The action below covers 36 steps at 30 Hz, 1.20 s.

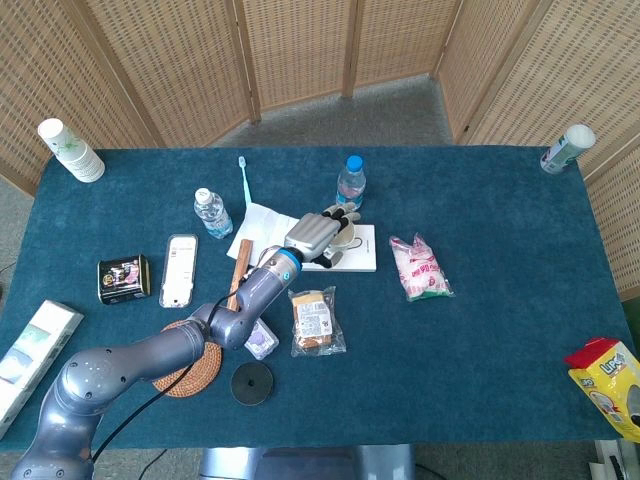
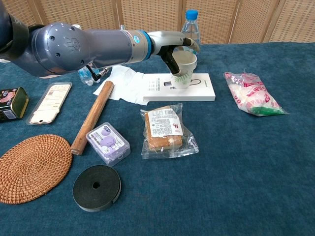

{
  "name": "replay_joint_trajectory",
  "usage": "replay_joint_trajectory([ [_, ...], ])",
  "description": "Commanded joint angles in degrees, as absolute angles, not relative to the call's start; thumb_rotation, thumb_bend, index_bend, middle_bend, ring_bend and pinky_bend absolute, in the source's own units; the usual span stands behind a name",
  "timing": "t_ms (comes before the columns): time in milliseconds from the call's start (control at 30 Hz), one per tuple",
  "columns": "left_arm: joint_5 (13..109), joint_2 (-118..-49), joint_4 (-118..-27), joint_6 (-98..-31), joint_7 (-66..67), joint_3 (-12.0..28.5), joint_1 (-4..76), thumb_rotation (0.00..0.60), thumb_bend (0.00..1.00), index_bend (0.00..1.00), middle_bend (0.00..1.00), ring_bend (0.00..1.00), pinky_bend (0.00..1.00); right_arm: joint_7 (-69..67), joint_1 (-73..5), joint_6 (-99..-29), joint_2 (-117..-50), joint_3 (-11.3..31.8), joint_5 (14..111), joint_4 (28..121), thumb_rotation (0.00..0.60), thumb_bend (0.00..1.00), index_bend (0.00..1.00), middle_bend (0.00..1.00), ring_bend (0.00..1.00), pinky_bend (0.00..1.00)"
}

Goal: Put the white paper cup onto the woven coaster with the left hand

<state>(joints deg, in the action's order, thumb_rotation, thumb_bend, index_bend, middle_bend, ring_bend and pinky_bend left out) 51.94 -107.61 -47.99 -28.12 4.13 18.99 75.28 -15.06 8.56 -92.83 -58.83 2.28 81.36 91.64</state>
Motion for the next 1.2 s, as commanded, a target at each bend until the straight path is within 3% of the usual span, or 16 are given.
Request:
replay_joint_trajectory([
  [33,53.5,-108.4,-46.7,-28.2,2.8,19.2,75.2,0.596,0.50,0.14,0.00,0.00,0.39,-15.3,8.6,-92.6,-58.9,2.4,81.2,91.5,0.600,0.55,0.11,0.00,0.01,0.00],
  [233,55.9,-109.2,-45.2,-29.5,0.3,19.5,74.5,0.600,0.50,0.24,0.02,0.07,0.46,-16.0,8.3,-92.1,-59.3,2.8,81.5,90.9,0.600,0.55,0.12,0.00,0.01,0.00],
  [500,57.9,-110.0,-43.5,-30.0,-1.6,19.9,74.4,0.600,0.50,0.36,0.16,0.17,0.54,-16.4,8.4,-92.0,-59.7,3.0,81.7,90.5,0.600,0.55,0.13,0.00,0.01,0.00],
  [833,60.2,-109.2,-45.0,-32.6,-3.5,20.4,73.3,0.600,0.50,0.40,0.21,0.23,0.55,-16.8,8.7,-92.3,-59.7,3.3,82.0,90.4,0.600,0.55,0.13,0.00,0.01,0.00],
  [1033,62.2,-104.6,-51.8,-34.3,-4.6,20.1,70.9,0.600,0.50,0.39,0.21,0.23,0.55,-16.6,8.1,-91.4,-59.9,3.5,82.1,90.4,0.600,0.55,0.13,0.00,0.01,0.00],
  [1200,64.2,-96.6,-63.1,-35.8,-5.7,18.9,67.0,0.600,0.50,0.38,0.19,0.23,0.55,-16.1,6.8,-89.5,-60.1,3.8,82.2,90.7,0.600,0.55,0.13,0.00,0.01,0.00],
])
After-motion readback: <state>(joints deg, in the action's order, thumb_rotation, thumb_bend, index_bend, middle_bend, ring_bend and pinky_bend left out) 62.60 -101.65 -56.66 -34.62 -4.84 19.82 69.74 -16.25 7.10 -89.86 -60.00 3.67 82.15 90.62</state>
